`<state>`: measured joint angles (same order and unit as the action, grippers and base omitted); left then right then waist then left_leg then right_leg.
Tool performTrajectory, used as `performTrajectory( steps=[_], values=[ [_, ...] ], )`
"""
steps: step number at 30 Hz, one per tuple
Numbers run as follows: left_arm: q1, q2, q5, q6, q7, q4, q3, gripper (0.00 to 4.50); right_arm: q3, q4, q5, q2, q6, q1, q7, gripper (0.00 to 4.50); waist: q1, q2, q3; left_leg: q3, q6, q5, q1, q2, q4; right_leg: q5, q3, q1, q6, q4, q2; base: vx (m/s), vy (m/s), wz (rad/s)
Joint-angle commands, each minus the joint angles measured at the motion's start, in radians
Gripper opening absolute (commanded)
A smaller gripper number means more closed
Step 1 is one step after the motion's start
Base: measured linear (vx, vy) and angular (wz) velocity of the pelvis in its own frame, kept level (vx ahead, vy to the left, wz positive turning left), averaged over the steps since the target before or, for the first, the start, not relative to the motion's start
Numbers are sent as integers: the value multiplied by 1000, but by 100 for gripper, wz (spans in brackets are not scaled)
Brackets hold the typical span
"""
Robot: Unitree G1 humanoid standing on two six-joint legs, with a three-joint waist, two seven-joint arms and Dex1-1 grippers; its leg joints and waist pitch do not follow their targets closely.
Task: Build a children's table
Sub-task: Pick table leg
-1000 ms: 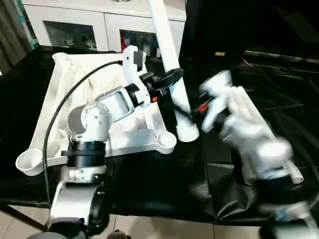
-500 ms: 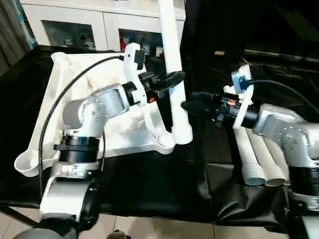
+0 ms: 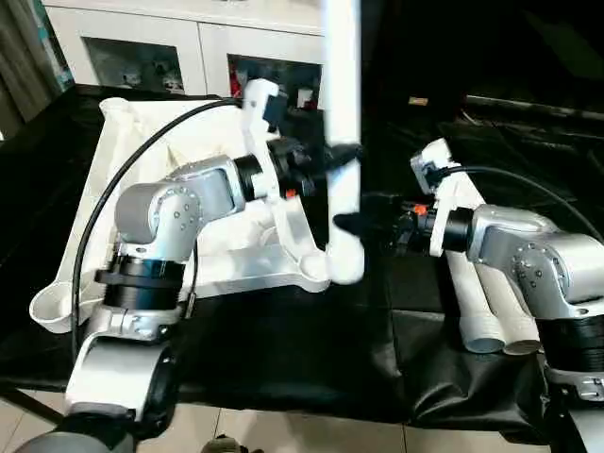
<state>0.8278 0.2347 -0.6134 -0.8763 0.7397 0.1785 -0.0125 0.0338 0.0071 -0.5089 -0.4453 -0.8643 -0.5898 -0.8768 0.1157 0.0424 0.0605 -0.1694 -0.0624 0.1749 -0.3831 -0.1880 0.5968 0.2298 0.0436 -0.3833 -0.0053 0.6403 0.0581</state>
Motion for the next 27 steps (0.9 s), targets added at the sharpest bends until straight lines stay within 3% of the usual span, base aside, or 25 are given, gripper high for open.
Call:
performTrajectory(
  steps=[1, 14, 21, 27],
  values=[
    [-4, 13, -5, -1, 38, -33, 20, 186, 9, -13, -13, -22, -12, -7, -32, 343, 3, 6, -72, 5, 12, 32, 18, -36, -58, -75, -43, 56, -228, -62, 77, 0, 0, 0],
    [-9, 24, -77, -30, 133, -101, 20, 186, 101, -27, -17, -67, 12, 12, -164, 343, 4, 6, -73, 5, 15, 41, 18, -37, -55, -62, -43, 56, -242, -60, 78, 0, 0, 0],
    [-21, 30, -75, -34, 144, -117, 43, 186, 111, -25, -22, -61, 17, 9, -184, 343, 4, 8, -71, 5, 12, 52, 18, -37, -55, -30, -44, 54, -232, -63, 78, 0, 0, 0],
    [-27, 37, -74, -39, 154, -125, 51, 186, 111, -26, -27, -64, 17, 10, -196, 280, 4, 7, -72, 5, 8, 50, 18, -37, -55, -31, -43, 54, -228, -62, 76, 0, 0, 0]
  ],
)
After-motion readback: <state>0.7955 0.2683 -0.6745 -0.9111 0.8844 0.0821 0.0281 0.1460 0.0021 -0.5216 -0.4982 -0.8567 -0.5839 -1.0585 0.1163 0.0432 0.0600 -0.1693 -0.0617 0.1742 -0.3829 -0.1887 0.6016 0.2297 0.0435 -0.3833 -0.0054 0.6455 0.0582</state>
